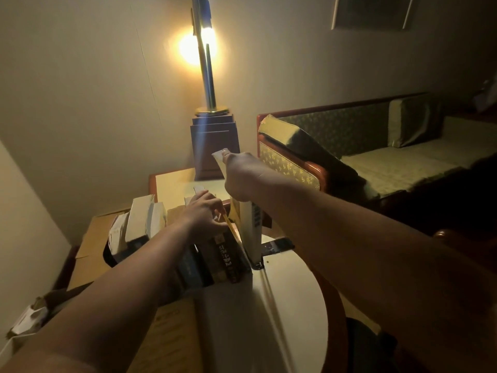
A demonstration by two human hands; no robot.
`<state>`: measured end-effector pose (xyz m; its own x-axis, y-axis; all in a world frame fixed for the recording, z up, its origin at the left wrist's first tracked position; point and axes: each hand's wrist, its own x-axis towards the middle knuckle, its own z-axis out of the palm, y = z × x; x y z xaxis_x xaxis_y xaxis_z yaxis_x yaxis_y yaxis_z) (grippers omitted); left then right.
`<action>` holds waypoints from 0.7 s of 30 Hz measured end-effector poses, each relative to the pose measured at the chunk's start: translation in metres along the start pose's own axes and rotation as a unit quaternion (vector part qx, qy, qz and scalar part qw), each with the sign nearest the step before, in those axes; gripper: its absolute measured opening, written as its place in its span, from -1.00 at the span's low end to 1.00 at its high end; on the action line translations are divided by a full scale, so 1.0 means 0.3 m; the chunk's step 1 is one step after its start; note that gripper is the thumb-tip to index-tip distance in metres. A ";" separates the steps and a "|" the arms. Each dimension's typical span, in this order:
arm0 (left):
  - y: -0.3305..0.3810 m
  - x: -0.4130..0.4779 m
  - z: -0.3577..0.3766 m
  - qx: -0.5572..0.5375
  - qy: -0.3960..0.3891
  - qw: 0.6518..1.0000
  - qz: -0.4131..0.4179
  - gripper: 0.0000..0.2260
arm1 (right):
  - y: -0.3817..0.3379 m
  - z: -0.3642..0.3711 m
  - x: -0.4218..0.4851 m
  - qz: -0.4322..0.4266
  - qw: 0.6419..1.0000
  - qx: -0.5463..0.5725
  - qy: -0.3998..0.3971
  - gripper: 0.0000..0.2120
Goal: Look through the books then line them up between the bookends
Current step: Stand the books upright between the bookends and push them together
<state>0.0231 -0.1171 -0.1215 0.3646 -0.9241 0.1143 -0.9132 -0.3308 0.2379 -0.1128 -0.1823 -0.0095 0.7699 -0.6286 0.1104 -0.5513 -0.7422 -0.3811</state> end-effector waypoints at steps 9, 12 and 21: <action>-0.021 0.007 0.016 -0.011 0.008 1.000 0.003 -0.61 | 0.097 0.168 0.073 0.001 0.999 0.046 0.000 -0.34; -0.026 0.011 0.016 -0.001 0.004 1.000 0.007 -0.62 | 0.134 0.223 0.071 0.001 0.997 0.074 -0.007 -0.43; -0.036 0.006 0.035 -0.026 0.045 0.998 0.026 -0.67 | 0.204 0.328 0.101 0.003 0.991 0.129 -0.021 -0.60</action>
<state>0.0318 -0.1173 -0.1341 0.3339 -0.9179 0.2143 -0.9217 -0.2704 0.2782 -0.0915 -0.2240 -0.1199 0.7831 -0.6179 0.0713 -0.4585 -0.6509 -0.6050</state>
